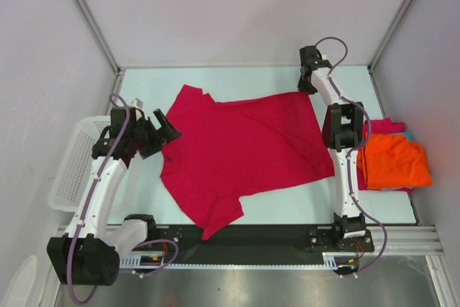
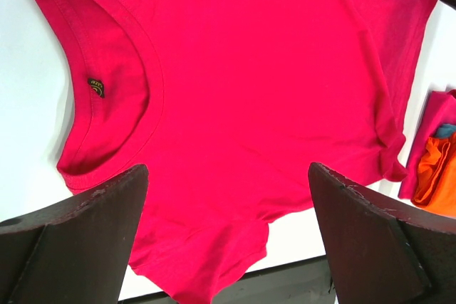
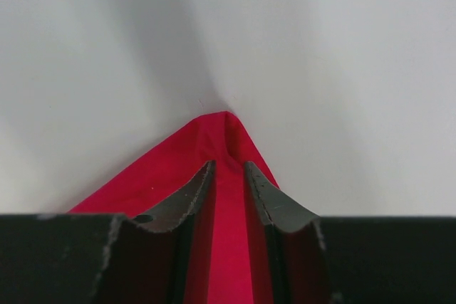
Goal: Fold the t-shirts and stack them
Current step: Flatten out the tshirt
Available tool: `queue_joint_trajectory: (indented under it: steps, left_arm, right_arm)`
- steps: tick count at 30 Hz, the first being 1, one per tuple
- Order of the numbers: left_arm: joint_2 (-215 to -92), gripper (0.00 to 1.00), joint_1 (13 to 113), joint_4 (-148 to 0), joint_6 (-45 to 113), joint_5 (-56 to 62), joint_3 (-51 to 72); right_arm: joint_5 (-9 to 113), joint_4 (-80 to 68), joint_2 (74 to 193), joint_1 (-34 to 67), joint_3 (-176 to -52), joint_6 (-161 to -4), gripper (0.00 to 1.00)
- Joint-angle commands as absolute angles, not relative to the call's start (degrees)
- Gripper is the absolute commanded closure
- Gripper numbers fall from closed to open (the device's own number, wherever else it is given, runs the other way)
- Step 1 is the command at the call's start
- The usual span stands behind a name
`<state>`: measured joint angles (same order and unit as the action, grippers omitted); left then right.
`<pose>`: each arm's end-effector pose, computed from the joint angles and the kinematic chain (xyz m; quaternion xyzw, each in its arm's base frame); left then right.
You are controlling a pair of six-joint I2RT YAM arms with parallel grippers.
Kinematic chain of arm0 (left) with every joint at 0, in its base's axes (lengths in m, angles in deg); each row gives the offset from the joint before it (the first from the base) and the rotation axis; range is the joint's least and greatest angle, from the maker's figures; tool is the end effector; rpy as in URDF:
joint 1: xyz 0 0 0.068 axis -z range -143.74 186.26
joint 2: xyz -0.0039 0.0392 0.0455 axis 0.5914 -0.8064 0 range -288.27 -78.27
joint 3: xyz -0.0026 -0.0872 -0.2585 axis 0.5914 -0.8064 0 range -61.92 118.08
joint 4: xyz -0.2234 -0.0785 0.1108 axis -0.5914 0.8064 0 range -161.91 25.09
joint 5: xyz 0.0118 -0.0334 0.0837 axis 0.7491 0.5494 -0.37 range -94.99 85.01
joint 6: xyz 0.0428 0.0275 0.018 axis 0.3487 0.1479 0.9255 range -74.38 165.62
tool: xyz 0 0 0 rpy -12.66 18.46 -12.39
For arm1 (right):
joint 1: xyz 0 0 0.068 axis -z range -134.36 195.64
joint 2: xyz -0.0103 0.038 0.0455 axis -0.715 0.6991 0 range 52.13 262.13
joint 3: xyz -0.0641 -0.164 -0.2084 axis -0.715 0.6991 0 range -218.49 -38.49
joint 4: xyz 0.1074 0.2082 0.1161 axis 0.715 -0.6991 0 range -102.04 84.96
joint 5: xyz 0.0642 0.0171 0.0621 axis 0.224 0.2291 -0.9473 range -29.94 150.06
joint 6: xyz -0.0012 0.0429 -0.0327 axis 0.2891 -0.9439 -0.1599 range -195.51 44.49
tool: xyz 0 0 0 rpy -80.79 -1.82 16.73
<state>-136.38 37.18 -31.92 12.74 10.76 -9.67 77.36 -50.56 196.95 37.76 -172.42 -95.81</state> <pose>0.2056 -0.0130 0.2946 -0.2032 0.8967 -0.2298 0.3193 0.5437 0.0645 0.1883 0.1456 0.9362 -0.0701 0.3121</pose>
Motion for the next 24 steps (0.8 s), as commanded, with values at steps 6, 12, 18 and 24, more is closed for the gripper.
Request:
queue_joint_trajectory:
  steps: [6,12,18,24]
  left_arm:
    - [-136.28,0.0,36.43,-32.54,14.24,11.97,-8.31]
    - [-136.28,0.0,36.43,-32.45,14.42,12.15,-8.49]
    - [-136.37,0.0,36.43,-32.54,14.51,12.24,-8.57]
    - [-136.19,0.01,36.43,-32.54,14.68,12.15,-8.84]
  right_arm:
    - [77.29,-49.69,197.86,37.38,-170.94,-95.64,0.75]
    - [76.32,-49.51,198.21,37.47,-171.99,-95.11,1.0]
    - [76.58,-48.72,197.33,37.29,-172.43,-94.06,1.0]
    - [79.13,-47.4,196.71,37.2,-174.19,-92.65,1.0]
